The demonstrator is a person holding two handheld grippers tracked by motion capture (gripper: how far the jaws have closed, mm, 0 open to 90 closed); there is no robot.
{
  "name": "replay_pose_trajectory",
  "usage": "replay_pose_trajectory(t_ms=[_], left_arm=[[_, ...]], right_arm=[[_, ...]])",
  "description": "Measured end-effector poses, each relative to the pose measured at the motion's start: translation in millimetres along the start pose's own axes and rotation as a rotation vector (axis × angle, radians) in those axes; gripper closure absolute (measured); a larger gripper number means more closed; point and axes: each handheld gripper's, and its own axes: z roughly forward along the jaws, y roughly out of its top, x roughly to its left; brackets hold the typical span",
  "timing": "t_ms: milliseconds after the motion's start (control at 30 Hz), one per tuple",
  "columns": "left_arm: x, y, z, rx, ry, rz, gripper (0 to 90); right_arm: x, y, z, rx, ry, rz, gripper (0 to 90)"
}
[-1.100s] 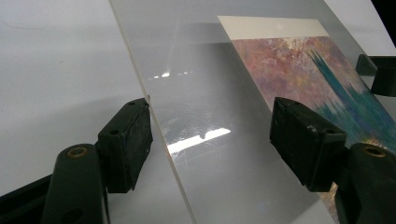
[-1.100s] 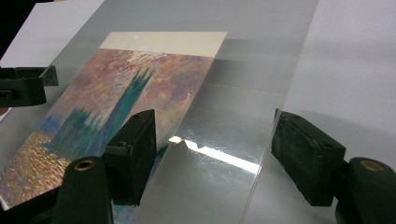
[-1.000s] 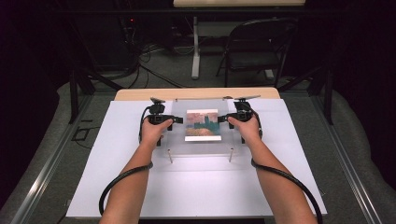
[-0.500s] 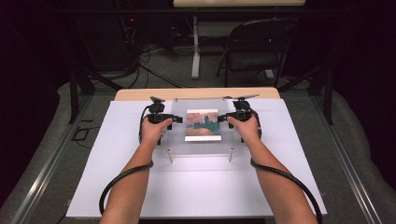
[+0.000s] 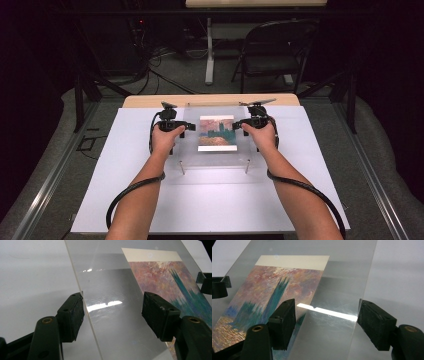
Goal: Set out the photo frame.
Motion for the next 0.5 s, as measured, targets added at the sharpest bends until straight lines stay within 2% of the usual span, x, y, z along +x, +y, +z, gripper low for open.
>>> replay_pose_trajectory(t_ms=[500], left_arm=[[-11.0, 2.5, -19.7, -0.026, 0.026, 0.013, 40.7]], right_arm=[[14.1, 3.8, -17.0, -0.018, -0.033, -0.055, 31.3]])
